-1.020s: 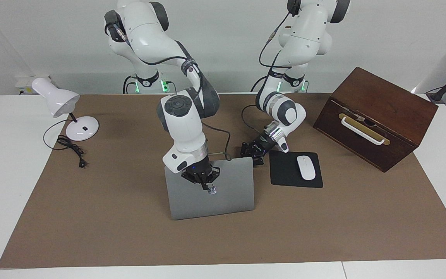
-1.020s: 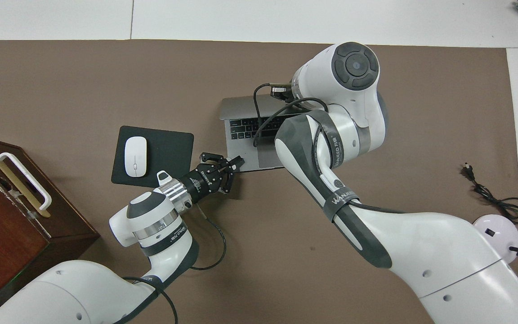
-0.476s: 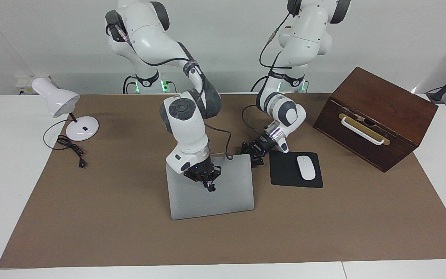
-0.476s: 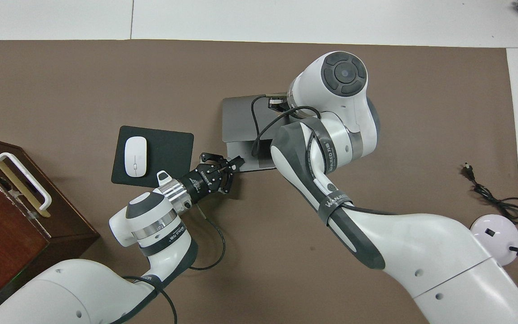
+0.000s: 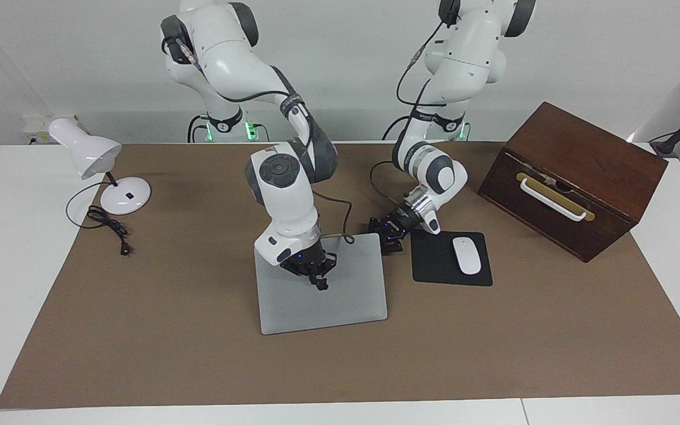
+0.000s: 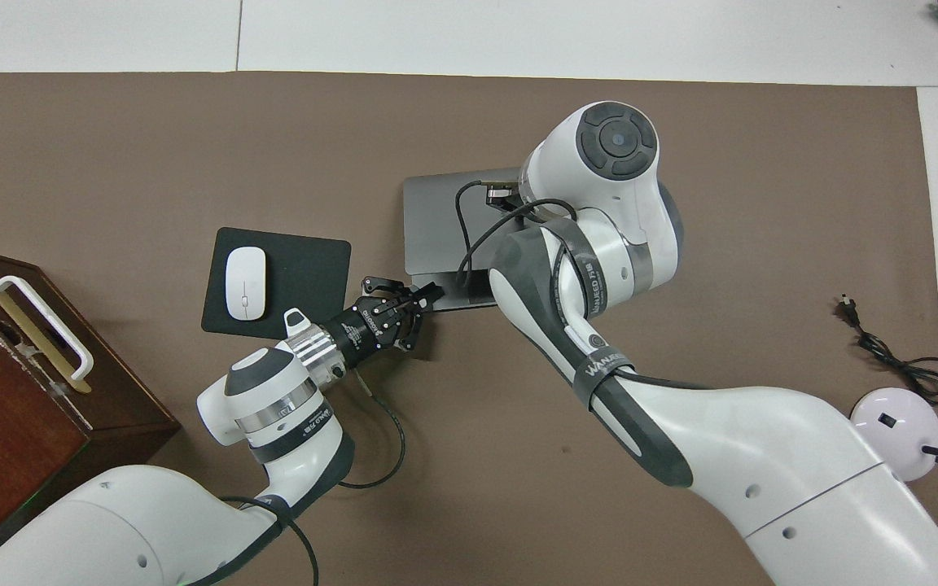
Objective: Close laptop with both arms
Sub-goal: 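Press the closed laptop lid down with the right gripper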
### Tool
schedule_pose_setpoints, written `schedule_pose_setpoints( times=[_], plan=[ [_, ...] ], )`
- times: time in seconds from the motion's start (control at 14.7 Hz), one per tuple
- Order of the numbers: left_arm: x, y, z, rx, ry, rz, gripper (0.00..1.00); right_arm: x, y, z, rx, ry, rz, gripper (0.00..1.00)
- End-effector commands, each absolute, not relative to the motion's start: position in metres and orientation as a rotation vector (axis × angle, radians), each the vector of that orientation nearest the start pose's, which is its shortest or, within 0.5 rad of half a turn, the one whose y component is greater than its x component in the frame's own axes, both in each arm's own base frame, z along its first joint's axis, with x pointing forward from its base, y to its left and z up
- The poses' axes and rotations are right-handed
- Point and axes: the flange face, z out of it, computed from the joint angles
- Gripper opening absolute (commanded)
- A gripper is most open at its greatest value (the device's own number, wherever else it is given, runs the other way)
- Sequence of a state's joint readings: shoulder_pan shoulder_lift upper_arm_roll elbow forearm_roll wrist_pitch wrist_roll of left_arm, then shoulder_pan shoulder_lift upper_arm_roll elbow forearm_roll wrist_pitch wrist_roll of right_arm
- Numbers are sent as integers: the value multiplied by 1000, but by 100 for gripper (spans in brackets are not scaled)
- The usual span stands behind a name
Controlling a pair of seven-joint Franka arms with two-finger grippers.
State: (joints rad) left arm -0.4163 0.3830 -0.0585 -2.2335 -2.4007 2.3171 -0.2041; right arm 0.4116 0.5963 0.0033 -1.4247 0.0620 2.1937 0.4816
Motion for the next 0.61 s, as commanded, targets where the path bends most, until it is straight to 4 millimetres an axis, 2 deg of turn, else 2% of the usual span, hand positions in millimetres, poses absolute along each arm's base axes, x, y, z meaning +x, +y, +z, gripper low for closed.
schedule_pose_setpoints(
  times=[0.0, 0.54],
  plan=[
    [452, -241, 115, 1154, 1742, -555, 0, 661, 294, 355, -3002, 191, -135, 0],
    [449, -241, 111, 1155, 1734, -563, 0, 658, 291, 342, -3013, 197, -107, 0]
  ],
)
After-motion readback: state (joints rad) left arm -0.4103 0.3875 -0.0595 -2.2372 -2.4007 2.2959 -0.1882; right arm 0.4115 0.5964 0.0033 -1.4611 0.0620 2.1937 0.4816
